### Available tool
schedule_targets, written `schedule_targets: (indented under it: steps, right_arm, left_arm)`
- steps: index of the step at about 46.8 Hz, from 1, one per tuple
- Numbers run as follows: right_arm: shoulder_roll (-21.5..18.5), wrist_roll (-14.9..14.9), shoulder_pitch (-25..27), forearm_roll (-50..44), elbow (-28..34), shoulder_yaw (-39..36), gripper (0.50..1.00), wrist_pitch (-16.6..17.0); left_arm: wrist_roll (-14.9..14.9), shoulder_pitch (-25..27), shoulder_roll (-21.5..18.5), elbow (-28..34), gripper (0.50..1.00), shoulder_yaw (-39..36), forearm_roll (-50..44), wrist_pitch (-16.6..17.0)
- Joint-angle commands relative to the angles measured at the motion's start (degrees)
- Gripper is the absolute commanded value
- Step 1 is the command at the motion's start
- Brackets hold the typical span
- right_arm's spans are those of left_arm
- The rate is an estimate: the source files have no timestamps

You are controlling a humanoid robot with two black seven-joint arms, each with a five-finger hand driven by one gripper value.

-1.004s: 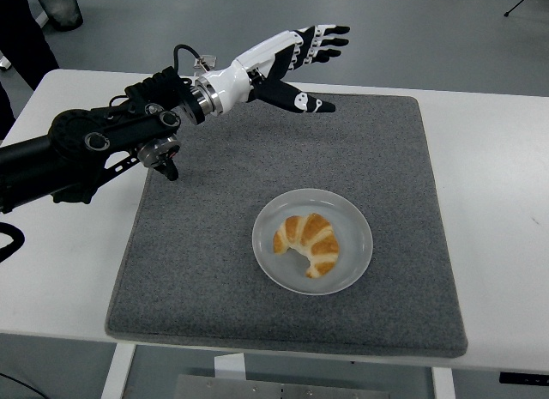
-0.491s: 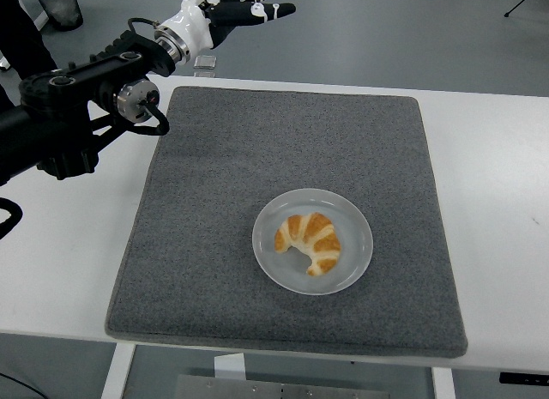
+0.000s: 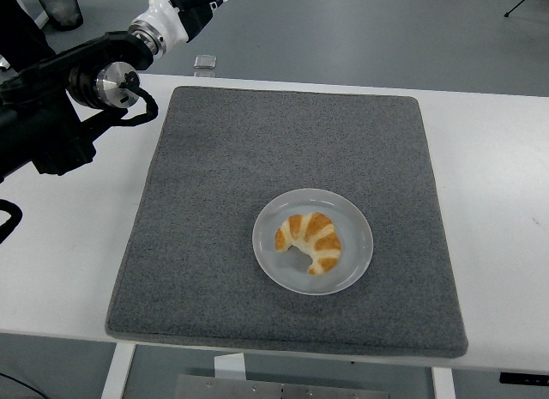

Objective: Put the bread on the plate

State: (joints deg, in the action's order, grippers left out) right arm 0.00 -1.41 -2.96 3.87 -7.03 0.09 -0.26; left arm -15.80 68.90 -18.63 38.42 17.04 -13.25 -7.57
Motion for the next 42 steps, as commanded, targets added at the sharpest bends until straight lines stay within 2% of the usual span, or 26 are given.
schedule_targets:
  steps: [1, 14, 22, 31, 42]
  right_arm:
    - [0.0, 0.0, 0.1, 0.0, 0.0, 0.0, 0.952, 0.0]
    - [0.0, -0.1, 0.1, 0.0, 0.0, 0.0, 0.952, 0.0]
    - [0.0, 0.0, 0.0, 0.0, 0.0, 0.0, 0.952, 0.0]
    - [0.0, 0.0, 0.0, 0.0, 0.0, 0.0, 0.952, 0.0]
    - [0.0, -0.1, 0.0, 0.0, 0.0, 0.0, 0.952, 0.0]
  left_arm:
    - [0.2, -0.1, 0.0, -1.4, 0.990, 0.0, -0.3, -0.2]
    - [-0.9, -5.5, 0.6, -6.5, 0.990, 4.6, 0.5, -3.5]
    - [-1.3, -6.9, 0.8, -7.8, 0.992, 5.5, 0.5, -3.7]
    - [-6.4, -7.1, 0.9, -7.7, 0.992, 5.7, 0.4, -3.9]
    - [-6.6, -9.8, 2.9, -7.8, 0.992, 8.8, -0.1, -3.9]
